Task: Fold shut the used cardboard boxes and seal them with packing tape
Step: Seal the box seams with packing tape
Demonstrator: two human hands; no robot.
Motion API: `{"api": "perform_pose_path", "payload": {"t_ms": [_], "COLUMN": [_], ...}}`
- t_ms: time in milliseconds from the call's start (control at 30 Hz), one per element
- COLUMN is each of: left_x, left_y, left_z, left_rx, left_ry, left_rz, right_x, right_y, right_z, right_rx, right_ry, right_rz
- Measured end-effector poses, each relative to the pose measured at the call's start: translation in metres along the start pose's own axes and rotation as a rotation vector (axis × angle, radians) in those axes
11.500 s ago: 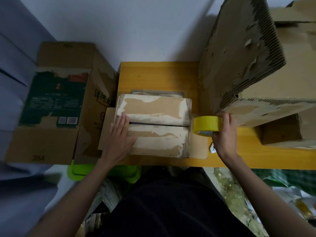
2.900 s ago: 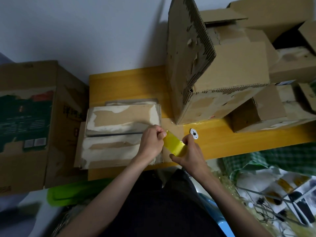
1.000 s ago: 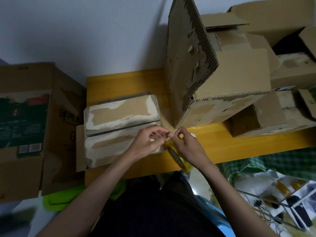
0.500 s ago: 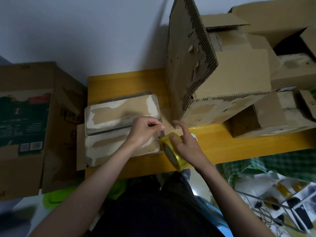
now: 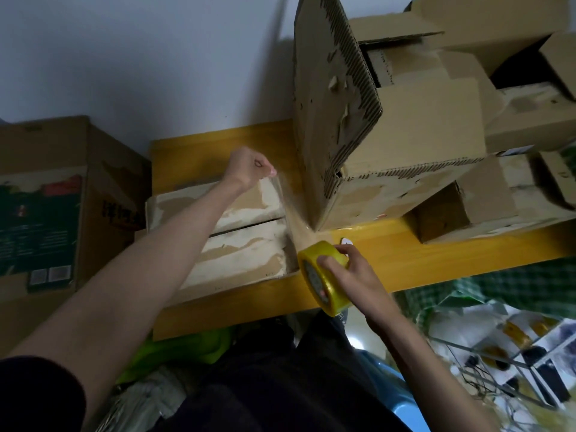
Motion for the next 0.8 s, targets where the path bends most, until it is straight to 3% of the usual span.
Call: {"api": "perform_pose_path", "payload": {"t_ms": [267,800], "left_x": [-0.016,-0.028], "left_y": [-0.016,-0.024], "left_z": [-0.005,-0.013], "left_rx": [-0.033,-0.04], "left_ry": [-0.068,-0.099], "left_rz": [0.034,0.058], "right_x": [-0.025,-0.029], "right_y": [-0.014,-0.031], "right_z": [-0.009,-0.018], "right_rx": [-0.006,-0.034], "right_ry": [0.014,0.031], "right_rz": [-0.087,-0.103]}}
Point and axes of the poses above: each hand's wrist, its own y-axis away from the middle knuckle, its own x-axis out of the back of the hand, z = x × y, the point moved 5 cm from there along -y, towards the middle knuckle, and after that the axes turned 9 degrees about z, right-handed, at the moved point
